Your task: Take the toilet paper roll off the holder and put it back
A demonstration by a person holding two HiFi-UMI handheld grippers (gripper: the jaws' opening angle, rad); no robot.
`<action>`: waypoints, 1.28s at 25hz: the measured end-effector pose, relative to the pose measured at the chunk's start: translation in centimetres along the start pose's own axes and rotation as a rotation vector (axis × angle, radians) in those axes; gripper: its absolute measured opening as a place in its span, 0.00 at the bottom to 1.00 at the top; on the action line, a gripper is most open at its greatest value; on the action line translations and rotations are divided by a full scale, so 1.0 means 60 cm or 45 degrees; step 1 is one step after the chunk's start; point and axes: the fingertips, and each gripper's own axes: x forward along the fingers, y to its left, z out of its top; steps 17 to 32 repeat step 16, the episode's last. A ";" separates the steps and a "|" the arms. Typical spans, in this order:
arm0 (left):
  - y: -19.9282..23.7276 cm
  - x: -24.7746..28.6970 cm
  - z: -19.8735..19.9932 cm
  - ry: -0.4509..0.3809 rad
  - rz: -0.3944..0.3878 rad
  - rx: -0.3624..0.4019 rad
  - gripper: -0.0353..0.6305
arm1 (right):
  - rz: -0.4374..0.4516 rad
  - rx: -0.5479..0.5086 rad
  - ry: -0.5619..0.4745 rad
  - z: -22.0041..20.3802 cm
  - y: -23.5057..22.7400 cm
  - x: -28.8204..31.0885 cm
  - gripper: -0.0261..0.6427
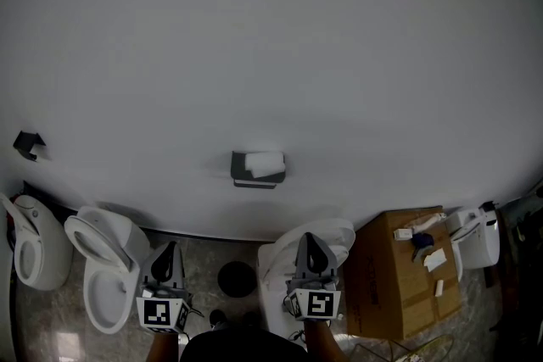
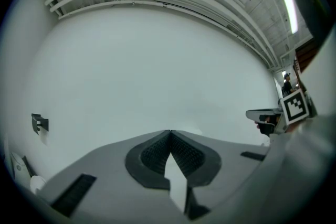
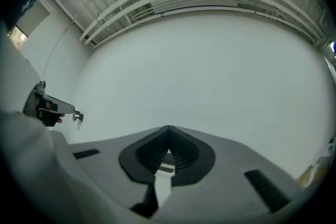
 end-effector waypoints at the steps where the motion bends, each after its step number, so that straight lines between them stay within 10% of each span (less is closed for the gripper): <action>1: 0.000 0.000 0.001 -0.001 0.000 0.001 0.06 | -0.001 0.000 -0.001 0.000 0.000 0.000 0.04; 32: -0.006 -0.003 0.004 -0.002 -0.022 0.002 0.06 | -0.004 0.000 -0.008 0.005 0.006 -0.005 0.04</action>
